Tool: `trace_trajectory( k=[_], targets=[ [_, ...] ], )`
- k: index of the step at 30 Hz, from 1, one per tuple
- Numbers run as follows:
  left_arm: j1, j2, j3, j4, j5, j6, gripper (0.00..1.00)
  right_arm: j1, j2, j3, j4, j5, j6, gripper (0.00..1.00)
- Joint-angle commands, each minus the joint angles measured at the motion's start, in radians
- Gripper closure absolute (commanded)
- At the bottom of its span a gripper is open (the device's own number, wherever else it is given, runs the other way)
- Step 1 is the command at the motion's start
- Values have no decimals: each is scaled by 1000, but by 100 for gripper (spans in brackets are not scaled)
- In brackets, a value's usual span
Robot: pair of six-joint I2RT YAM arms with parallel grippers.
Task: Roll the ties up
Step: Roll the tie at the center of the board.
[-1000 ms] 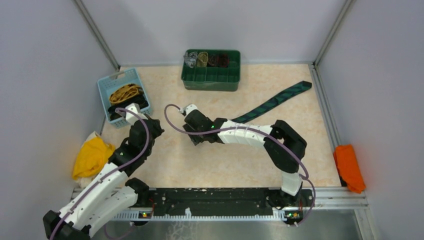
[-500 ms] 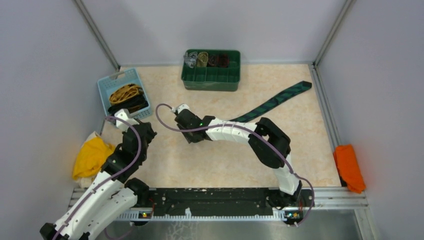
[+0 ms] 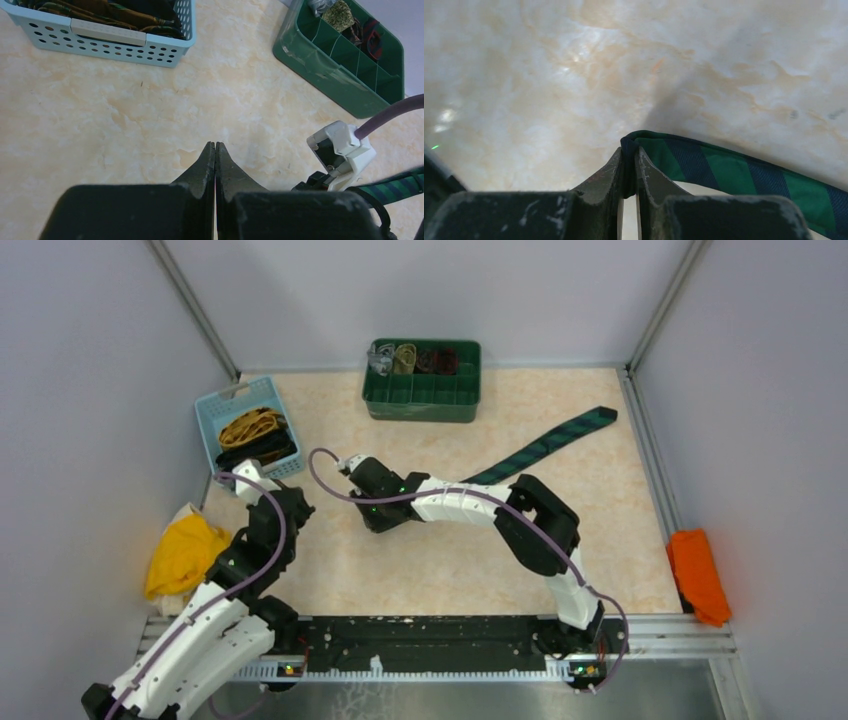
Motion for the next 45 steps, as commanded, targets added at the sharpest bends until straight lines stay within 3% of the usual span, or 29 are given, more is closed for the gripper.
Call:
trace_trajectory(
  k=[1, 7, 19, 32, 45],
  targets=[
    [1, 10, -9, 25, -8, 17, 100, -30, -78, -40, 126, -247, 74, 90],
    [2, 55, -31, 86, 32, 40, 100, -137, -118, -177, 290, -479, 162, 91],
    [1, 268, -66, 368, 290, 118, 100, -279, -208, -378, 502, -685, 251, 91],
    [0, 589, -54, 702, 664, 214, 100, -364, -255, -471, 445, -568, 169, 91],
    [0, 795, -38, 886, 990, 262, 100, -386, -214, -450, 356, -409, 83, 91]
  ],
)
